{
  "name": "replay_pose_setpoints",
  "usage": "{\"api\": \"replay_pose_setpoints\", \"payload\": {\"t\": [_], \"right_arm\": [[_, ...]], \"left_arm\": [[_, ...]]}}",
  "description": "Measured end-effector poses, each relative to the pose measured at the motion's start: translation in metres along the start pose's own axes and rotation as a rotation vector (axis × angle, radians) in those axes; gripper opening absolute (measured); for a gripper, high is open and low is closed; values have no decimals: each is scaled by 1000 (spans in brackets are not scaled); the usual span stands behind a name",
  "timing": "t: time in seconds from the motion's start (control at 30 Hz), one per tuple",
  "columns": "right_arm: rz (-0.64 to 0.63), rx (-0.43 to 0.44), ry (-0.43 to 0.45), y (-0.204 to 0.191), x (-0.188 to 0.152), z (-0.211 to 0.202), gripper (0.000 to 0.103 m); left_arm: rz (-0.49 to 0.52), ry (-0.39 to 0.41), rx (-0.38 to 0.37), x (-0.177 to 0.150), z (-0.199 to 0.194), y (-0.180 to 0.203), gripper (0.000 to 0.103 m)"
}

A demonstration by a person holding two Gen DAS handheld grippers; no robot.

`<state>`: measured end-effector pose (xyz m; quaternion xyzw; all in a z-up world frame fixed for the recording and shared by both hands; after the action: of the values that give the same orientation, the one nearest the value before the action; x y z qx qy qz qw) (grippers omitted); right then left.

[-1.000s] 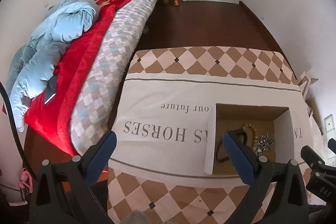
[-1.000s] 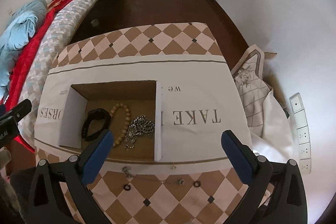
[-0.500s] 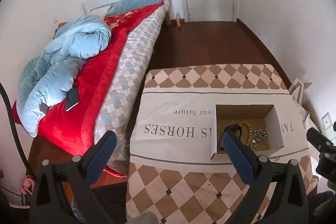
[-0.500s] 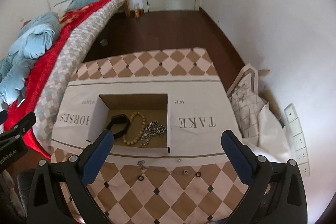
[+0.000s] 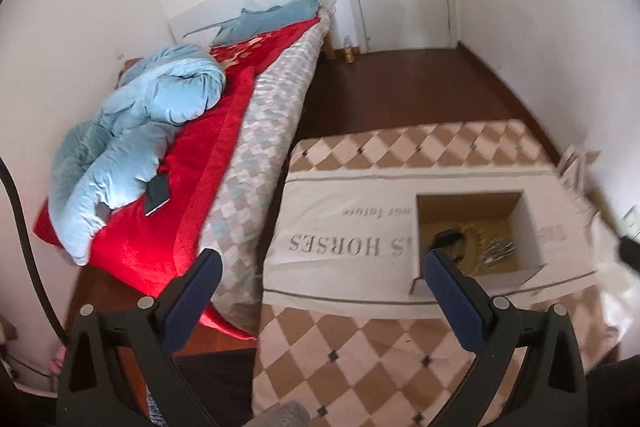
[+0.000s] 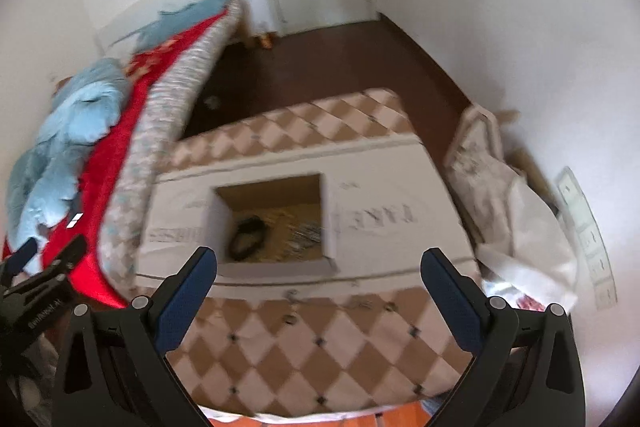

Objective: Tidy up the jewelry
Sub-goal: 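Lift both tools out of the box, then grasp a small black ring with the left tool while the right tool grasps another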

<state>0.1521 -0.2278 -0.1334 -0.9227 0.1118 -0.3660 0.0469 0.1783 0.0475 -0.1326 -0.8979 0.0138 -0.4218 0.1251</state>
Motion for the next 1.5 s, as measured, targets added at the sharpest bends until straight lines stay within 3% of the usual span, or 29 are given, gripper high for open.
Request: {"api": "replay_pose_setpoints", "payload": {"t": [0.03, 0.1, 0.27, 0.43, 0.57, 0.77, 0.87, 0.9, 0.93, 1.1, 1.2, 1.3, 1.37, 1.43, 1.5], "right_arm": [[21, -3, -12, 10, -5, 5, 71], [69, -32, -71, 40, -23, 25, 52], [117, -50, -171, 79, -63, 63, 51], [69, -72, -277, 85, -107, 110, 51], [26, -95, -306, 83, -125, 131, 51], [-71, -124, -283, 72, -128, 146, 50], [-135, -144, -263, 67, -127, 146, 34], [-148, -142, -255, 67, -126, 146, 18], [-154, -138, -254, 66, -125, 146, 13], [-117, -135, -242, 79, -122, 139, 13], [-66, -141, -226, 92, -113, 131, 13], [-41, -154, -211, 103, -105, 124, 13], [-29, -160, -207, 107, -102, 121, 13], [-23, -164, -200, 110, -100, 118, 13], [-16, -168, -195, 113, -97, 115, 13]], "left_arm": [[15, -20, 17, -9, 9, 4, 103], [34, -55, 32, -23, 25, 12, 103], [97, -139, 75, -60, 60, 31, 103], [158, -206, 101, -88, 86, 47, 103], [166, -255, 75, -105, 96, 56, 103], [175, -306, -36, -123, 100, 80, 103], [180, -313, -76, -127, 97, 93, 103], [182, -315, -85, -128, 96, 97, 103], [185, -318, -104, -129, 94, 104, 103], [196, -335, -227, -137, 81, 143, 102], [206, -353, -285, -144, 76, 168, 97], [230, -366, -314, -149, 74, 189, 85], [245, -369, -325, -152, 73, 199, 69], [247, -362, -333, -151, 72, 206, 62], [251, -356, -346, -149, 70, 212, 45]]}}
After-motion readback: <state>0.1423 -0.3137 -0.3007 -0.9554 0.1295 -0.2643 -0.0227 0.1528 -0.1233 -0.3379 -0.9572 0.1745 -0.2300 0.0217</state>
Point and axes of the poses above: each gripper's, at about its wrist camera, not at the fingertips, and z roughly the way its jaws point, y to its right, x to its top, the point moved 9 cm from there along z, roughly the way its jaws point, and after that the axes turned 9 degrees about y, right-handed, at the moved point
